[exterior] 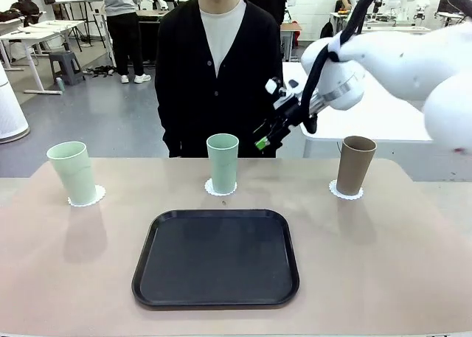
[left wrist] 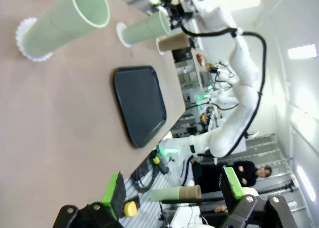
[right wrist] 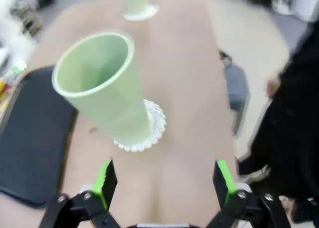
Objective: Place coasters on the table and set cups on them.
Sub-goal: Take one Reusable plastic cup from the Flat Tray and place it on a coaster set by the human.
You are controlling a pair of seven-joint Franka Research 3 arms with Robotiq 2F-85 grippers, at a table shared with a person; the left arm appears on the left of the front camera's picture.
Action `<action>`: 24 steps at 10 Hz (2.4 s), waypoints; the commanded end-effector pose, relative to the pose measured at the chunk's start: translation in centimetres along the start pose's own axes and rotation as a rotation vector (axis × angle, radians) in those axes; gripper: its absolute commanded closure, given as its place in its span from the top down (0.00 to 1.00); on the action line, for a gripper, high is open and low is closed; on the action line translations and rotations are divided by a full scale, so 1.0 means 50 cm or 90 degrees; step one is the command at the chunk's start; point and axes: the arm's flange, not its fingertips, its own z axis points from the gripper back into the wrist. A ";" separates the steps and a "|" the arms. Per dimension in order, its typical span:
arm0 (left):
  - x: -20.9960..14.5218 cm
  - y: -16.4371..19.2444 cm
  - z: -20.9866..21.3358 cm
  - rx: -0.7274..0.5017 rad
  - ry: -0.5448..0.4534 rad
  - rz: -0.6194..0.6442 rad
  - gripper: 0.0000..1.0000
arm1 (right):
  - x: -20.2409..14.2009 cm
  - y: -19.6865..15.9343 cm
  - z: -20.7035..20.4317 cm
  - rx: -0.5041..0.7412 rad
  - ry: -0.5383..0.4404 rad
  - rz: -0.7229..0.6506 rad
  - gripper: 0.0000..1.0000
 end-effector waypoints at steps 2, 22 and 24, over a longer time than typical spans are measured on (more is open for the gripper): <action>-0.004 -0.003 0.000 -0.006 -0.005 -0.006 1.00 | 0.097 0.234 0.097 -0.108 0.079 -0.220 1.00; -0.004 -0.003 0.000 -0.006 -0.005 -0.006 1.00 | 0.198 0.487 0.191 -0.363 0.278 -0.511 1.00; -0.004 -0.003 0.000 -0.006 -0.005 -0.006 1.00 | 0.207 0.484 0.194 -0.357 0.284 -0.522 1.00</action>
